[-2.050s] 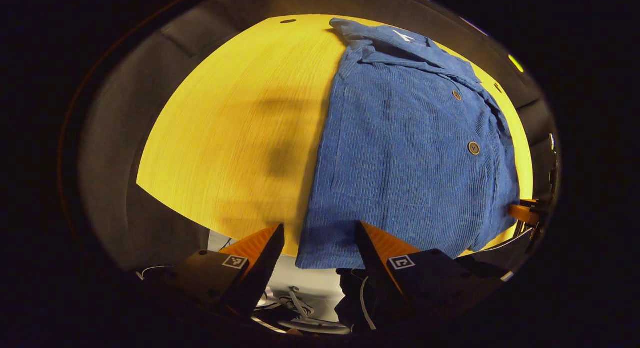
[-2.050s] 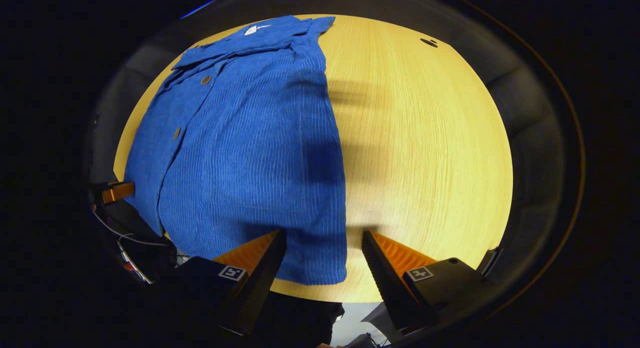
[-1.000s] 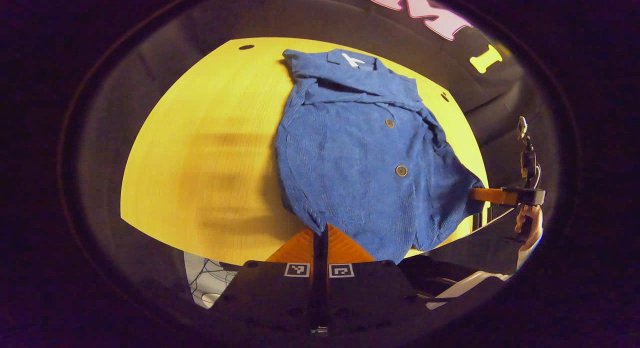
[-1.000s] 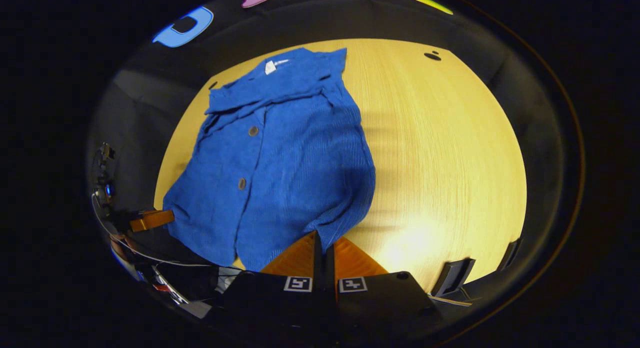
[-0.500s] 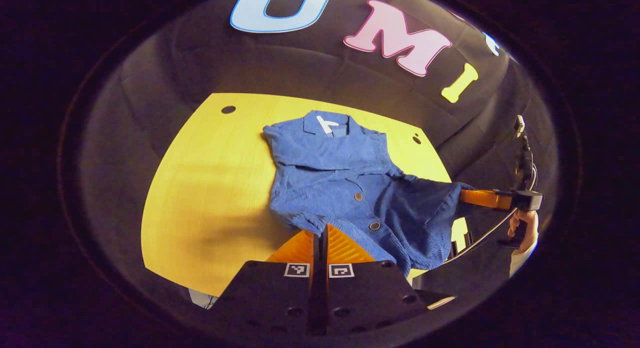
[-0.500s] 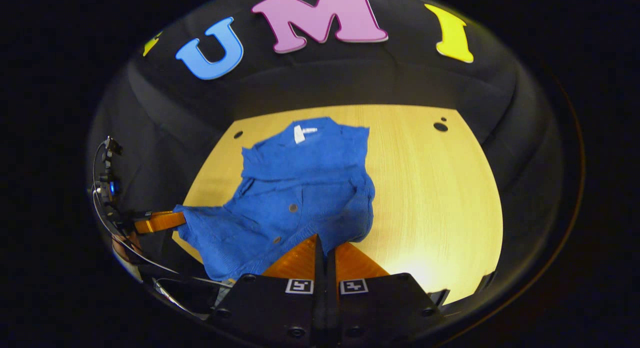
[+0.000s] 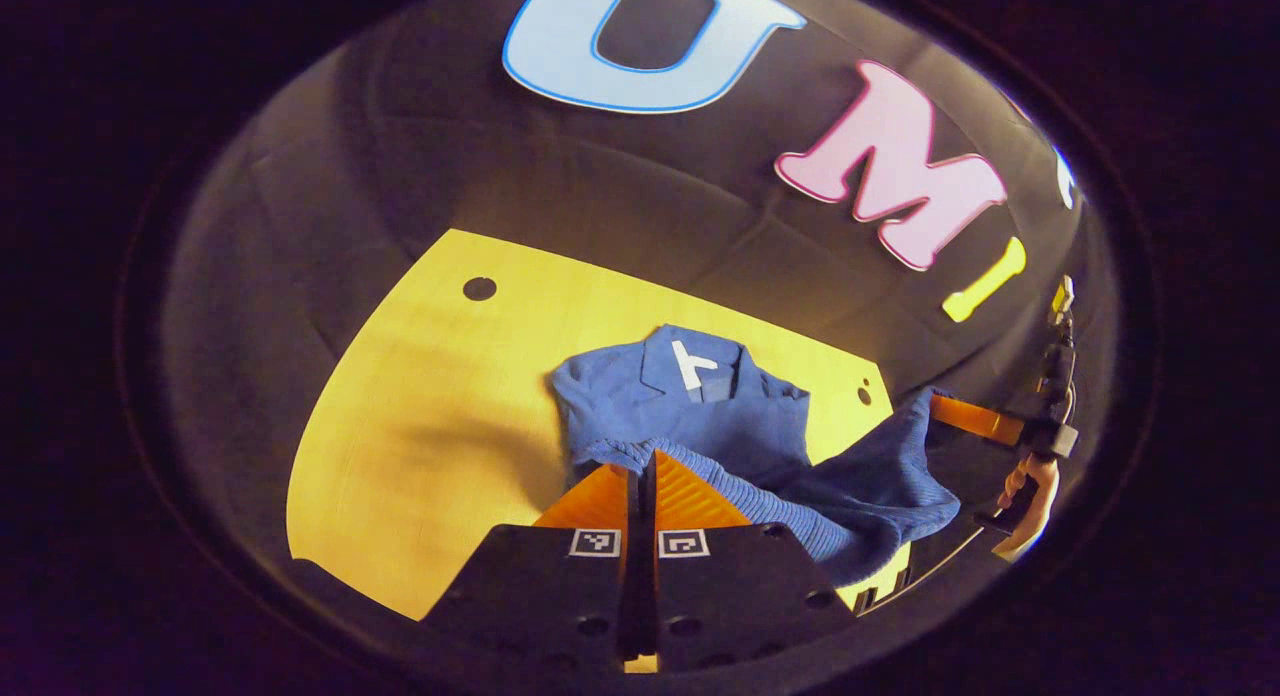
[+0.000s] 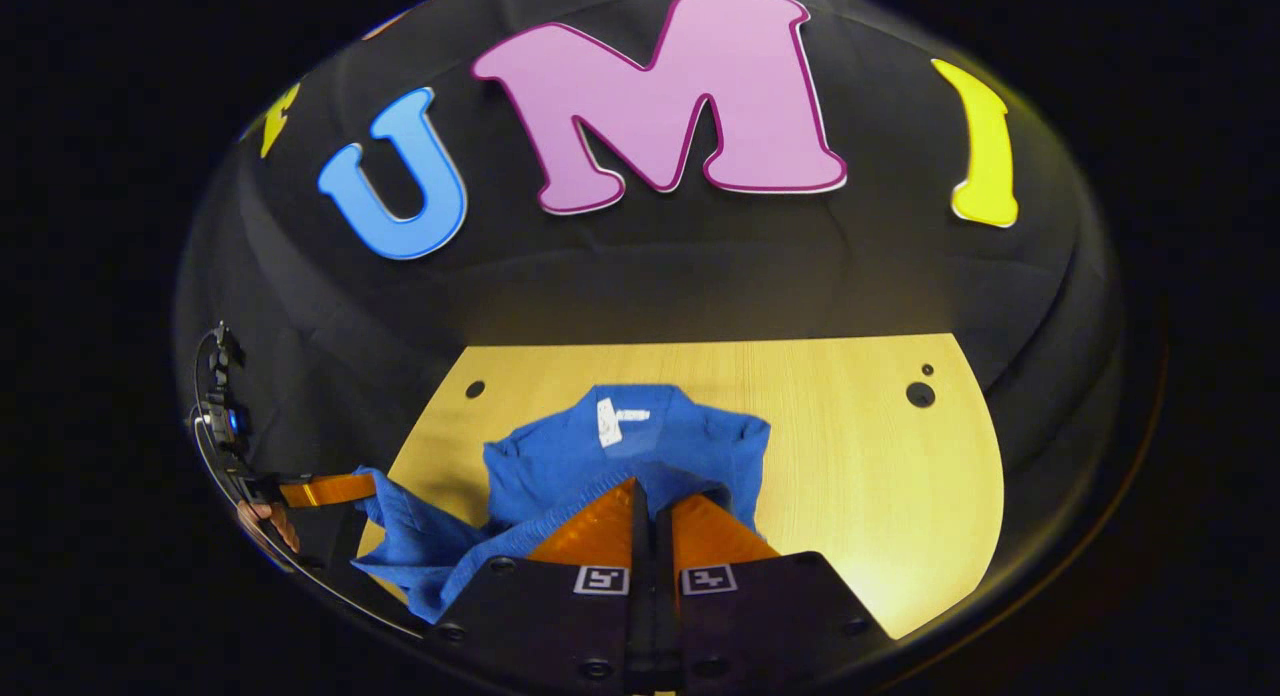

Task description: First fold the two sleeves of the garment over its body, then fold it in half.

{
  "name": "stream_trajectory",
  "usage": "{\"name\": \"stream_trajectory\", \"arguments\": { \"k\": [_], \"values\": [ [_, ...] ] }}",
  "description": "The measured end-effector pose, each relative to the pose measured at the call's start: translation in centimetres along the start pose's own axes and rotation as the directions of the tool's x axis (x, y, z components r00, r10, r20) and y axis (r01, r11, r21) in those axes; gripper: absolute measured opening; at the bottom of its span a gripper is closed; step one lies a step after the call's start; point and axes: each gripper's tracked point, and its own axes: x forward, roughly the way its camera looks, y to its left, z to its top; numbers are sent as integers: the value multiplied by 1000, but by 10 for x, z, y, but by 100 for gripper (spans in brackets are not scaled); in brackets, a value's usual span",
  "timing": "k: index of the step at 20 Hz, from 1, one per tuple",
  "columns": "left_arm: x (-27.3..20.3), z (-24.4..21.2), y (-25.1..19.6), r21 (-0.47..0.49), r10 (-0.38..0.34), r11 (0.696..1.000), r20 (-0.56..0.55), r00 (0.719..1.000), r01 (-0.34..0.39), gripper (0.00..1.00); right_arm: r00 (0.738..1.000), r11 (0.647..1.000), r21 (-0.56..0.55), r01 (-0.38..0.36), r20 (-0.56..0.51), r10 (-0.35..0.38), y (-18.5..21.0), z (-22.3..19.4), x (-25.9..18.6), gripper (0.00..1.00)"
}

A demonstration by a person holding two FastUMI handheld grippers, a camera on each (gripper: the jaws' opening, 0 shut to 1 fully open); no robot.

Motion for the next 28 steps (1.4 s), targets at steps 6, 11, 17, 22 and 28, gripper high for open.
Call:
{"name": "stream_trajectory", "arguments": {
  "k": [6,11,17,22,28],
  "values": [
    [133,50,54,-151,129,977,-157,979,-153,0,984,967,243,79,-171,-38,-68,-2,152,4],
    [173,45,57,-69,248,960,-239,939,-271,4,959,936,329,125,-280,-30,-99,-43,219,11],
    [170,73,18,-57,176,981,-119,977,-184,75,978,912,401,84,-208,2,-99,-25,229,96],
    [161,78,14,-178,79,980,-49,996,-86,76,994,903,430,21,-102,26,-95,6,216,97],
    [143,85,9,-128,169,978,13,986,-166,84,997,966,258,12,-75,8,-88,5,181,97]
  ]
}}
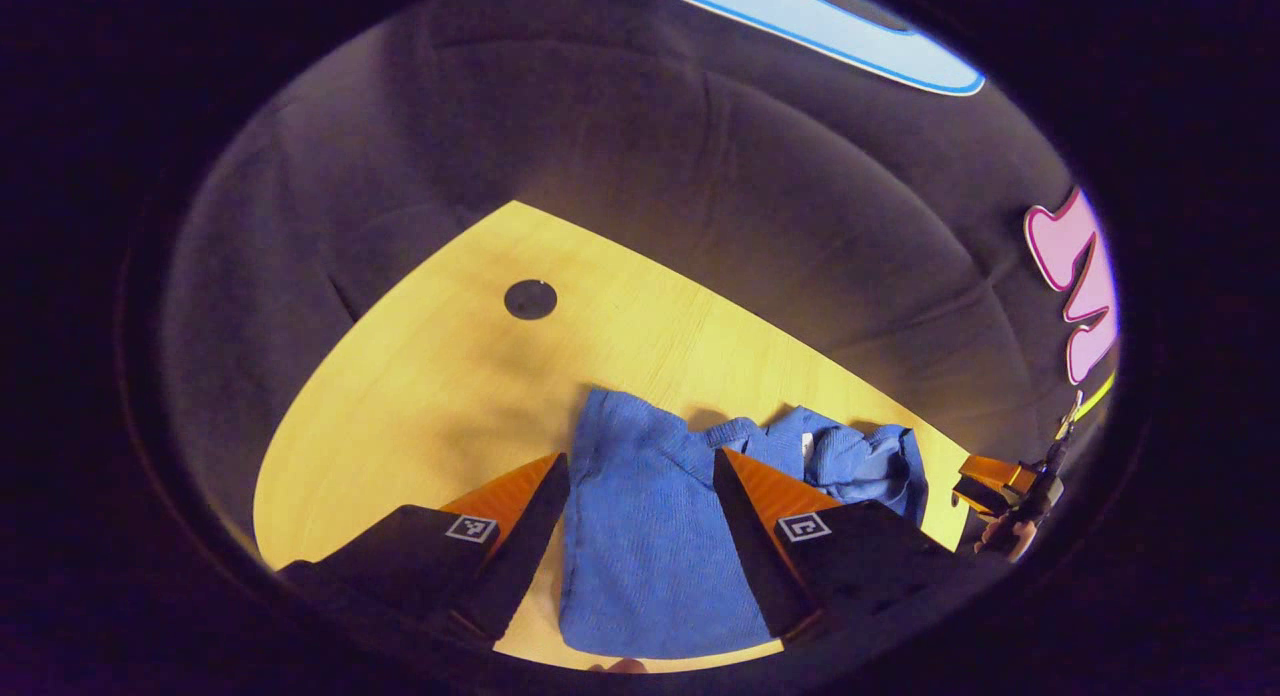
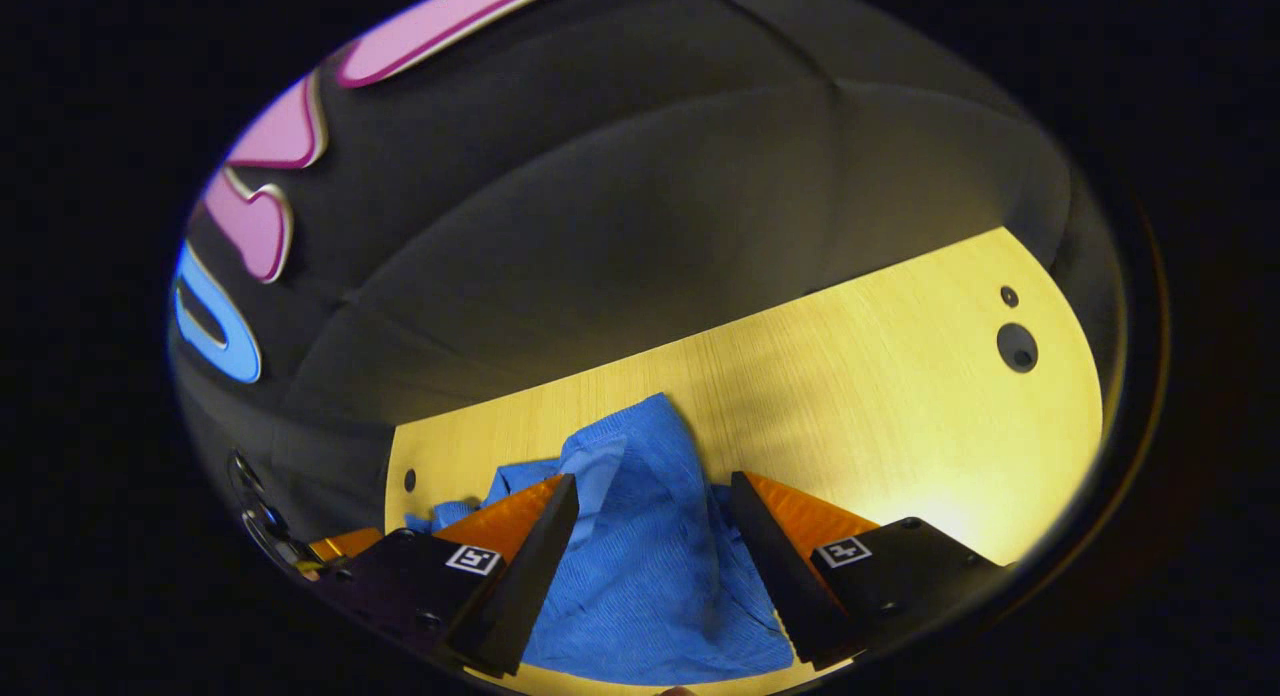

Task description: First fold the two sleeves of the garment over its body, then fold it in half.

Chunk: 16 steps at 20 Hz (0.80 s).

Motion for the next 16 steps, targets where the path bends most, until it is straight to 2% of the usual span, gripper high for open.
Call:
{"name": "stream_trajectory", "arguments": {
  "k": [5,7,9,12,14,16],
  "values": [
    [-58,-5,-36,155,9,987,127,992,-29,84,997,984,-175,-40,54,50,29,-2,-51,98],
    [-85,-11,-53,220,17,974,202,979,-62,84,994,970,-237,-52,86,74,42,-3,-75,98],
    [-114,-18,-79,286,-6,955,291,957,-81,84,988,951,-305,-59,121,100,52,-5,-104,98],
    [-175,-35,-112,370,-42,918,450,892,-143,84,965,926,-371,-69,211,156,71,-5,-155,98],
    [-220,-51,-133,411,-74,890,559,826,-198,84,949,905,-422,-55,259,178,76,-13,-190,98],
    [-254,-78,-147,420,-111,881,630,769,-217,84,932,893,-450,-31,309,188,81,-27,-236,98]
  ]
}}
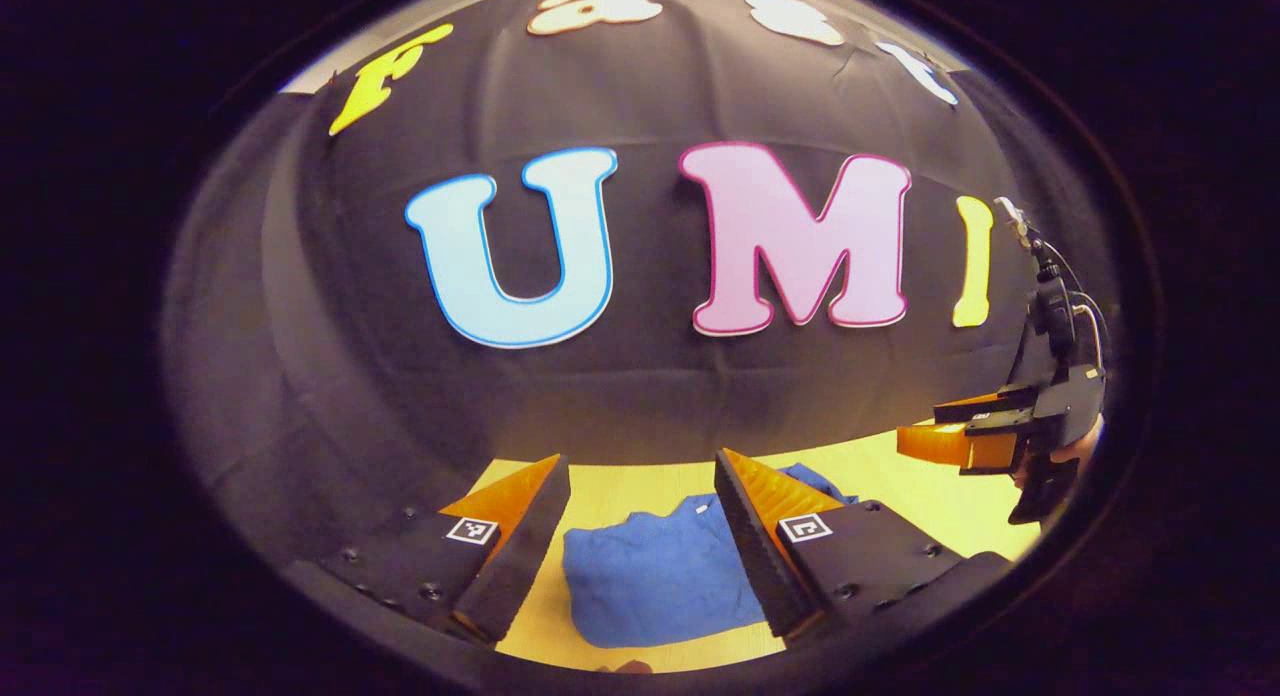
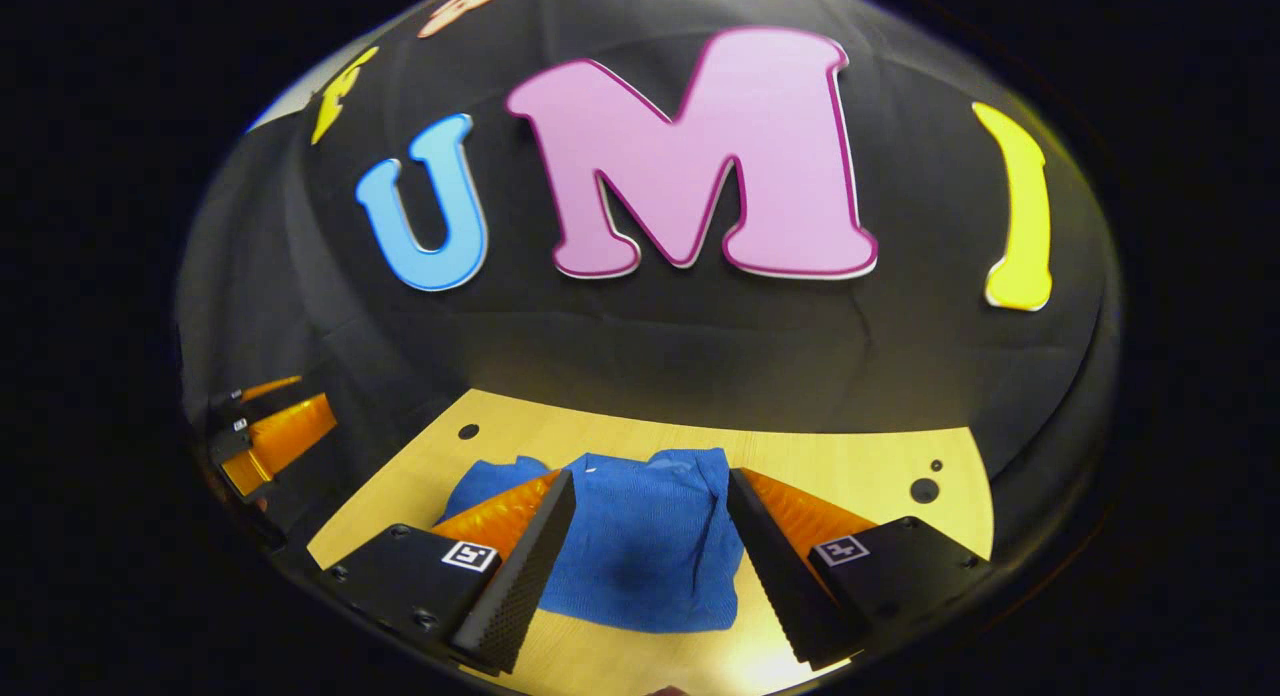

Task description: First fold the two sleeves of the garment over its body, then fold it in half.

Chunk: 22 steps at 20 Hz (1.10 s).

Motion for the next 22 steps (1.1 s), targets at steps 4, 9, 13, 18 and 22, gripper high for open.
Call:
{"name": "stream_trajectory", "arguments": {
  "k": [4,9,13,18,22],
  "values": [
    [-84,-9,-31,-60,-27,998,97,995,33,83,986,999,-5,43,162,-42,19,10,-102,98],
    [-183,-42,-41,-125,-21,991,177,984,43,80,951,995,-28,98,298,-86,52,-1,-221,97],
    [-245,-59,-62,-91,-38,994,217,975,59,82,934,994,-77,83,353,-51,85,-19,-285,97],
    [-275,-53,-76,-93,-9,995,251,968,33,81,917,991,-89,100,395,-57,85,-24,-328,98],
    [-279,-51,-75,-109,33,994,256,966,-5,83,892,986,-117,118,449,-54,71,-16,-337,91]
  ]
}}
